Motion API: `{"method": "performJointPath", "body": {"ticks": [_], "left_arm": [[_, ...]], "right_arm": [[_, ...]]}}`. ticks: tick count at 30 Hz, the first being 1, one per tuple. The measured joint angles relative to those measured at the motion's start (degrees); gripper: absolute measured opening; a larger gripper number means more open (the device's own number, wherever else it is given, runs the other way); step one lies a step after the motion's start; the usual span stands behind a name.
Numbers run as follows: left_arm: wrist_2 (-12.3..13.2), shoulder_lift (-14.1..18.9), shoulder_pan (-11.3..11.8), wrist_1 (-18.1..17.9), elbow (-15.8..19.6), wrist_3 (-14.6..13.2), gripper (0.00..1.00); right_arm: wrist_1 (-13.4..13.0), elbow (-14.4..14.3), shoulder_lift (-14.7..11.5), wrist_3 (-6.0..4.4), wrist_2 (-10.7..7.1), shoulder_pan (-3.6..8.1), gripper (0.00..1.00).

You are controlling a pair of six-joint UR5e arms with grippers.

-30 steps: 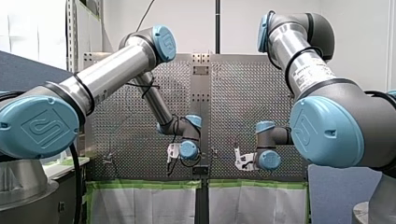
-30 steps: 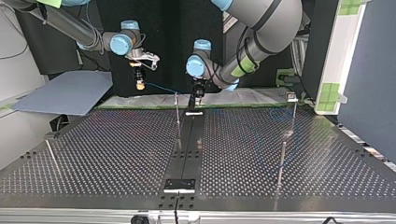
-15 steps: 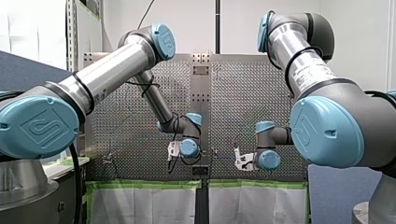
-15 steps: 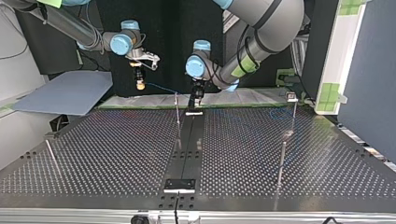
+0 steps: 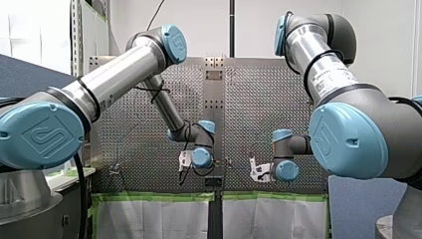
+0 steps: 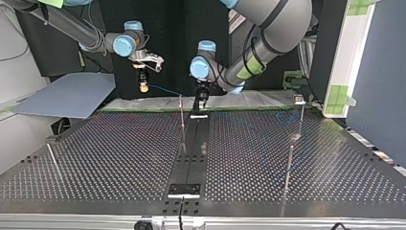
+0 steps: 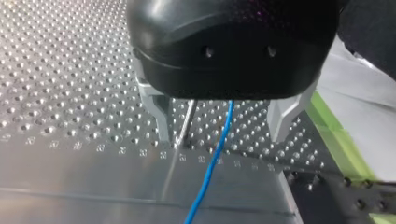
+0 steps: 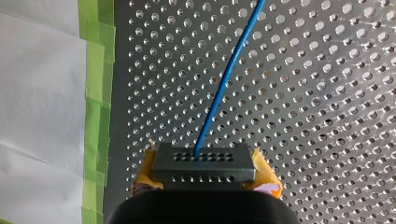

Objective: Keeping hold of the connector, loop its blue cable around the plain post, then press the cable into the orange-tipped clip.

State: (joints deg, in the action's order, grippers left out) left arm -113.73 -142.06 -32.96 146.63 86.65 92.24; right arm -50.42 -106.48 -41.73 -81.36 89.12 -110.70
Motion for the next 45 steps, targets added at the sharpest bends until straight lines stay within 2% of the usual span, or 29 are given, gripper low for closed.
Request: {"method": "performJointPath", "body": {"ticks": [4,6,9,13,22,26,29,33,36,38,41,45], "left_arm": [[1.16,1.63,-0.98,1.76,1.16,-1.76,1.00],[1.40,2.19,-1.17,2.95,1.41,-2.94,1.00],[1.53,2.49,-1.27,4.73,1.53,-4.71,1.00],[1.56,2.57,-1.28,7.19,1.55,-6.36,1.00],[1.57,2.60,-1.30,12.08,1.57,-6.84,1.00],[1.32,2.38,-1.06,12.37,1.31,-6.60,1.00],[0.17,1.84,-0.54,11.54,0.18,-5.44,1.00],[-1.81,1.27,-0.40,10.97,-2.31,-2.97,1.00],[-1.65,1.18,0.19,10.46,-4.09,-1.17,1.00],[-1.27,1.31,0.80,10.25,-4.64,-0.14,1.00],[-1.79,1.77,1.97,9.39,-4.04,1.67,1.00],[-2.04,2.26,2.94,7.56,-2.04,4.06,1.00]], "right_arm": [[1.43,0.90,0.50,1.00,1.42,-1.40,0.00],[2.49,1.12,0.60,1.27,2.57,-2.52,0.00],[3.32,1.23,0.65,1.41,4.35,-3.43,0.00],[3.60,1.25,0.66,1.45,6.72,-3.76,0.00],[3.66,1.28,0.67,1.46,11.61,-3.82,0.00],[3.63,1.24,0.73,1.56,12.15,-3.81,0.00],[3.78,1.67,0.30,1.80,12.02,-3.99,0.00],[4.46,2.52,-1.59,0.32,11.64,-4.72,0.00],[4.00,2.32,-3.15,-1.20,10.74,-5.17,0.00],[3.32,1.84,-3.50,-1.69,10.00,-5.46,0.00],[1.88,1.39,-2.89,-1.30,9.85,-6.03,0.00],[0.00,1.22,-0.88,-0.37,11.71,-6.65,0.00]]}}
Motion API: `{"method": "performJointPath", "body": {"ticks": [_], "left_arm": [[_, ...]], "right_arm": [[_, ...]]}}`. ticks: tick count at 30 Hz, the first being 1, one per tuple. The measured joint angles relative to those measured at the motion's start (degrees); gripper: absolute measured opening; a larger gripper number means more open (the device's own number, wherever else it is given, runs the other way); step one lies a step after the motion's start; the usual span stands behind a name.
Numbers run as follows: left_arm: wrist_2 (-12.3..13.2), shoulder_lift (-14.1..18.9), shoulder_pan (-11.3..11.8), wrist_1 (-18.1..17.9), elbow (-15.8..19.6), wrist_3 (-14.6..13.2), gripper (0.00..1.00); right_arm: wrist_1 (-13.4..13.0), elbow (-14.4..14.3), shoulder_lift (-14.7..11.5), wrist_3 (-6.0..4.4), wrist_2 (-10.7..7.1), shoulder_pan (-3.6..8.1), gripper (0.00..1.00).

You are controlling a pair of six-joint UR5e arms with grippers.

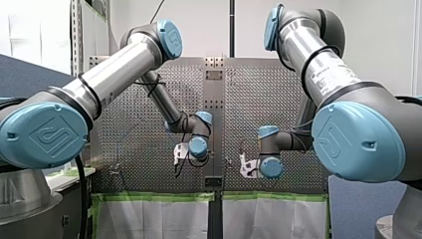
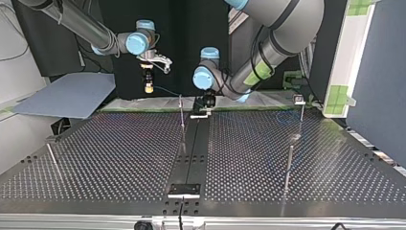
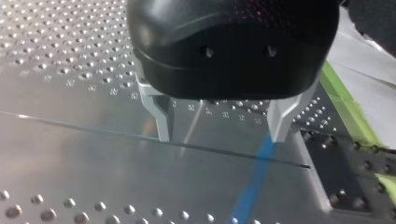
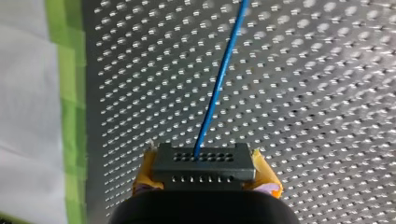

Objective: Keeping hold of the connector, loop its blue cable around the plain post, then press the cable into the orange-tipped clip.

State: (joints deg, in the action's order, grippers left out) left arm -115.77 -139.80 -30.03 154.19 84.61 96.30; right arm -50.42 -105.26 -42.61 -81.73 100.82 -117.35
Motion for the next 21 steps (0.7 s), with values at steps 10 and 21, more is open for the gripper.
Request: {"method": "performJointPath", "body": {"ticks": [10,21], "left_arm": [[-0.83,-0.01,-0.39,-3.00,4.85,1.98,1.00],[-1.35,0.25,-0.86,-3.67,5.30,2.01,1.00]], "right_arm": [[0.60,-0.09,1.02,0.34,2.52,-0.84,0.00],[0.76,-0.66,1.08,0.83,2.65,-1.21,0.00]]}}
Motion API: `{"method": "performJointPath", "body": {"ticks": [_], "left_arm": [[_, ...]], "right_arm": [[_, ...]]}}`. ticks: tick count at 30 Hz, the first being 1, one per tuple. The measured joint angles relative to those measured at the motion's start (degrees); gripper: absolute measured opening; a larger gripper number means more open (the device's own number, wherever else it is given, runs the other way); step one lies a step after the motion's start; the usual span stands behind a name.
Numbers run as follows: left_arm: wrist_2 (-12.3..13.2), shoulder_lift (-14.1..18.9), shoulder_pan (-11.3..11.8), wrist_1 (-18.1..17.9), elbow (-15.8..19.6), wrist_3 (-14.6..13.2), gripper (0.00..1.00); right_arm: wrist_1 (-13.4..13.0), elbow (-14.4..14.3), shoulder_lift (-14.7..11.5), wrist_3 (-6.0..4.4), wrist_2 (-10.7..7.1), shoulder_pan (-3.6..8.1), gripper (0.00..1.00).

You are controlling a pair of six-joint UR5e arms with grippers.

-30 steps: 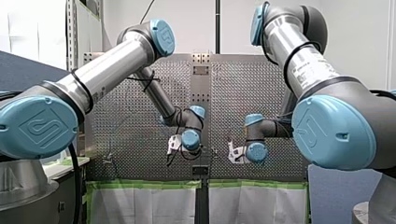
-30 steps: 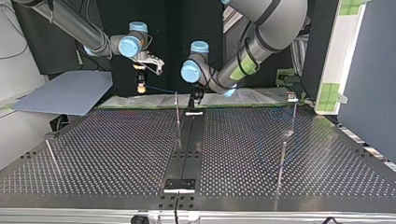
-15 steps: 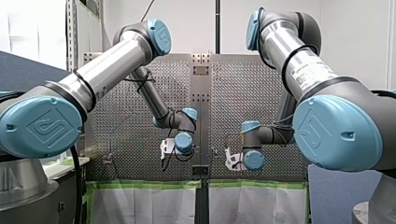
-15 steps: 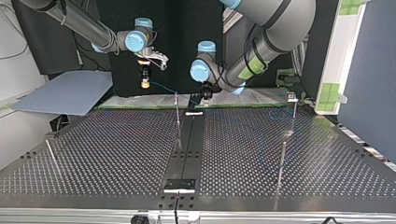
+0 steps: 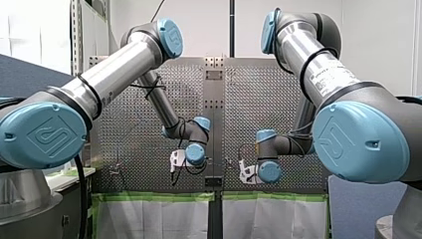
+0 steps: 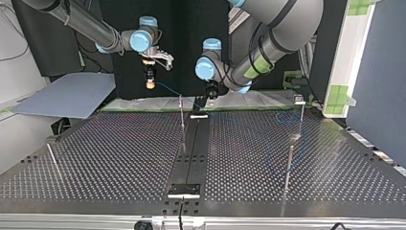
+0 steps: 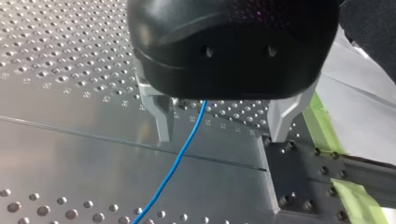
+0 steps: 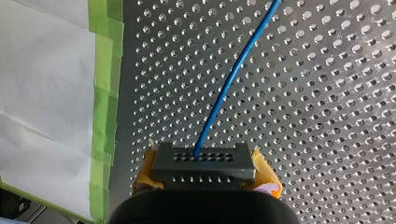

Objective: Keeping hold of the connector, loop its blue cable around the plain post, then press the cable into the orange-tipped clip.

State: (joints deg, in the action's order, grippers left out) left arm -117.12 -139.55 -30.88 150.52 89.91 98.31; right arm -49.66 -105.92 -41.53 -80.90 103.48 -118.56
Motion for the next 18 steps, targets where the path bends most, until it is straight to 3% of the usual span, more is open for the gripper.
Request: {"method": "performJointPath", "body": {"ticks": [18], "left_arm": [[0.35,-0.01,-0.01,-0.11,-0.02,0.09,1.00]], "right_arm": [[-0.18,-0.34,0.04,0.90,-0.06,-0.46,0.00]]}}
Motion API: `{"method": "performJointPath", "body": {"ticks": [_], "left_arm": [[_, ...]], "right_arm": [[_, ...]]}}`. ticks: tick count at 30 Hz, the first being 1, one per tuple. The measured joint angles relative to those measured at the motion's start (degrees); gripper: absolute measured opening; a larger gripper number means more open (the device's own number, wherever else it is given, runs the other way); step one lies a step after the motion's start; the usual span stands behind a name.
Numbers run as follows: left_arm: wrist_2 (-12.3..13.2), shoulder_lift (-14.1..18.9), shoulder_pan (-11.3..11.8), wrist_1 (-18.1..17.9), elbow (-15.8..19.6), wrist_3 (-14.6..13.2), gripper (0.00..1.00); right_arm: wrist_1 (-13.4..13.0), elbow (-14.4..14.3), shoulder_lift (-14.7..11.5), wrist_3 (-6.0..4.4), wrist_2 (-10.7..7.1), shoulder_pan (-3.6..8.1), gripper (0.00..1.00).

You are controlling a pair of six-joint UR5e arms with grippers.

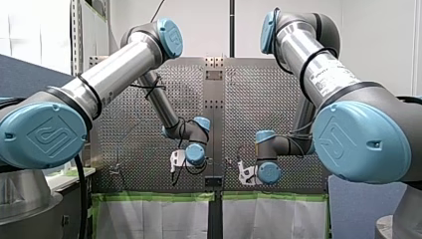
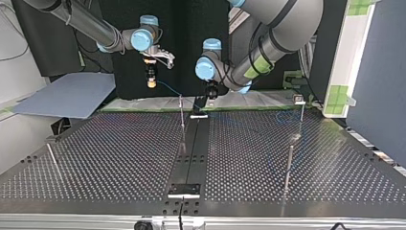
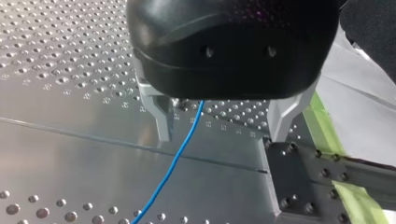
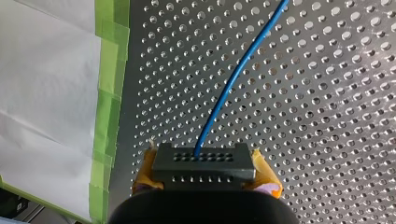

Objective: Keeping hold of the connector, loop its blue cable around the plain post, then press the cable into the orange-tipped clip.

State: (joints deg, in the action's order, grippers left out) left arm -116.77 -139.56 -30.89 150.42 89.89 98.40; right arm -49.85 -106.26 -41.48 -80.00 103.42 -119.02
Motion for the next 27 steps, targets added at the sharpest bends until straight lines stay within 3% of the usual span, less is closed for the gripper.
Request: {"method": "performJointPath", "body": {"ticks": [2,8,11,17,22,27], "left_arm": [[0.02,0.05,-0.06,0.04,0.02,0.00,1.00],[0.25,0.66,-0.17,0.16,0.65,0.00,1.00],[0.63,1.27,-0.17,0.19,1.59,0.00,1.00],[1.44,2.52,-0.18,-0.40,4.44,-0.04,1.00],[3.17,3.93,-0.34,-2.09,7.20,-0.14,1.00],[5.42,4.56,-1.11,-3.99,9.64,-0.22,1.00]], "right_arm": [[0.19,0.00,-0.01,0.20,-0.03,-0.18,0.00],[0.97,-0.60,-0.01,2.72,-0.38,-1.52,0.00],[0.11,-1.89,-0.01,3.32,-0.55,-2.05,0.00],[-0.70,-3.73,-0.06,2.75,-0.64,-2.54,0.00],[-0.69,-3.91,-0.09,1.69,-0.73,-1.97,0.00],[-1.47,-3.88,-0.10,1.56,-1.82,-1.31,0.00]]}}
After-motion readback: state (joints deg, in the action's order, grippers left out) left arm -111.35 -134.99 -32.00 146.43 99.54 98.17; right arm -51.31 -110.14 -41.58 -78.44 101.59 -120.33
